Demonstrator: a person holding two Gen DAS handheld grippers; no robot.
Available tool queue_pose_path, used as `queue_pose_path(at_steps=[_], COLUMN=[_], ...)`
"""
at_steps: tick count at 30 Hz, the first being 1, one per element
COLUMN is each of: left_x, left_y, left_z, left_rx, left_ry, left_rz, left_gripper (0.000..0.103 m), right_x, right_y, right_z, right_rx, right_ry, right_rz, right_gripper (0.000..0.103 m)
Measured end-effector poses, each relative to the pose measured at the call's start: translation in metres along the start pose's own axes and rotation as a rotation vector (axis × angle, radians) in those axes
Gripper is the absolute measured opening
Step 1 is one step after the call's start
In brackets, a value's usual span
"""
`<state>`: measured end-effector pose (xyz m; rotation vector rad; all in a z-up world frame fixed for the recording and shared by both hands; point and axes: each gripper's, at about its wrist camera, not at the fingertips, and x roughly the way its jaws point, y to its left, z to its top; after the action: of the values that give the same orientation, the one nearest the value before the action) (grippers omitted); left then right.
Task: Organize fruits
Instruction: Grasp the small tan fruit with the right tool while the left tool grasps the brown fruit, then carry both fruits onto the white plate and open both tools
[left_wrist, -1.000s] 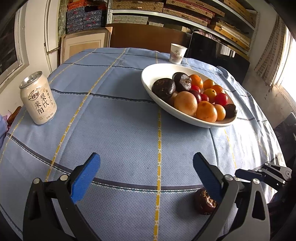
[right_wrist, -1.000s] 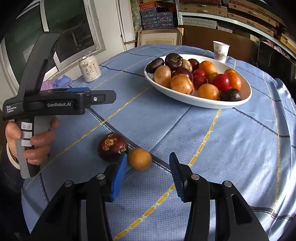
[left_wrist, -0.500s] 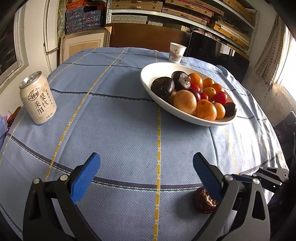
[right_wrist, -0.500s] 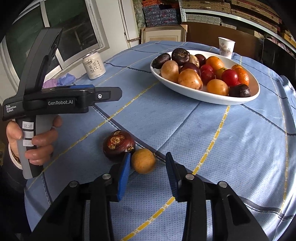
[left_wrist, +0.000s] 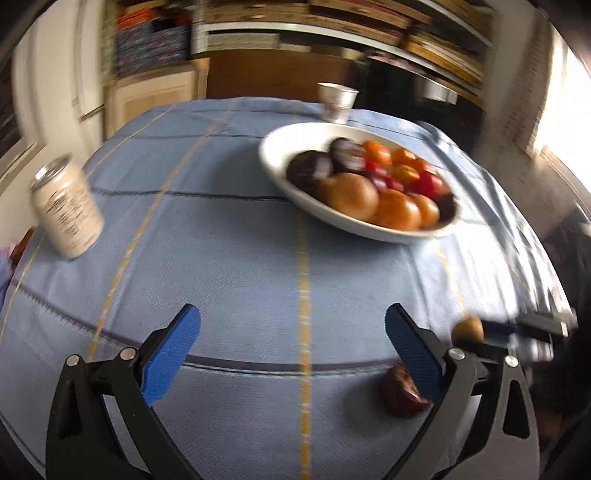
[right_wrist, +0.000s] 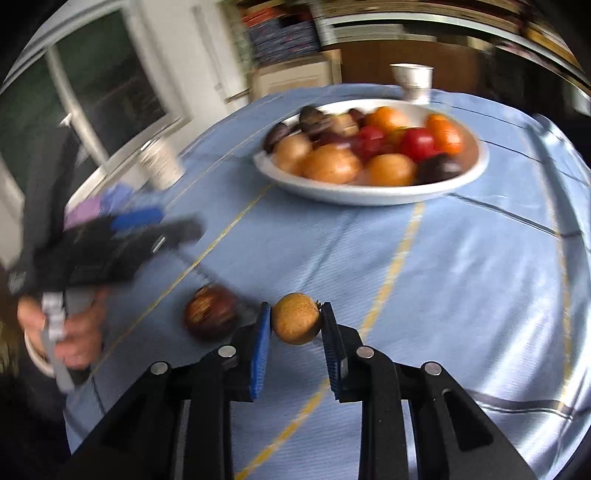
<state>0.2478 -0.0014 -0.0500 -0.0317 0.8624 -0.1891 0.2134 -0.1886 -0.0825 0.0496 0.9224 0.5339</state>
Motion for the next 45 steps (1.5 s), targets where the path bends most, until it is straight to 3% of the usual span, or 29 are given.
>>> queue_pose_path(at_steps=[2, 5, 8, 12, 23, 33, 37, 41, 45], left_x=[-0.002, -0.006, -0.003, 0.009, 0.007, 0.007, 0.006, -0.004, -0.012], left_y=[-0.018, -0.044, -0.057, -0.06, -0.061, -0.062, -0.061, -0.054, -0.041], left_z=[-0.005, -0.015, -0.022, -0.026, -0.032, -0.032, -0.026, -0.001, 0.051], left_rx=[0.097, 0.24, 0.311, 0.32, 0.342, 0.358, 0.333, 0.307, 0.249], left_ry=[0.019, 0.017, 0.056, 0.128, 0.147, 0.145, 0.132, 0.09, 0.012], left_rz=[-0.092, -0.13, -0.168, -0.175, -0.193, -0.176, -0.155, -0.16, -0.157], left_gripper=[0.098, 0.097, 0.077, 0.06, 0.043, 0.042, 0.042, 0.042, 0.042], right_x=[-0.001, -0.003, -0.002, -0.001, 0.001, 0.001, -0.006, -0.017, -0.024], right_y=[-0.011, -0.021, -0.023, -0.02, -0.019, -0.019, -0.019, -0.024, -0.025], right_z=[0.002, 0.004, 0.003, 0.002, 0.001, 0.0, 0.004, 0.02, 0.052], right_rx=[0.05, 0.089, 0.092, 0.081, 0.076, 0.069, 0.059, 0.079, 0.076], right_ry=[-0.006, -0.01, -0.004, 0.003, 0.013, 0.015, -0.028, -0.075, -0.15], right_rz=[-0.011, -0.016, -0.014, -0.013, -0.017, -0.02, -0.022, -0.002, -0.026], right_gripper=[0.027, 0.027, 0.027, 0.027, 0.027, 0.027, 0.027, 0.027, 0.027])
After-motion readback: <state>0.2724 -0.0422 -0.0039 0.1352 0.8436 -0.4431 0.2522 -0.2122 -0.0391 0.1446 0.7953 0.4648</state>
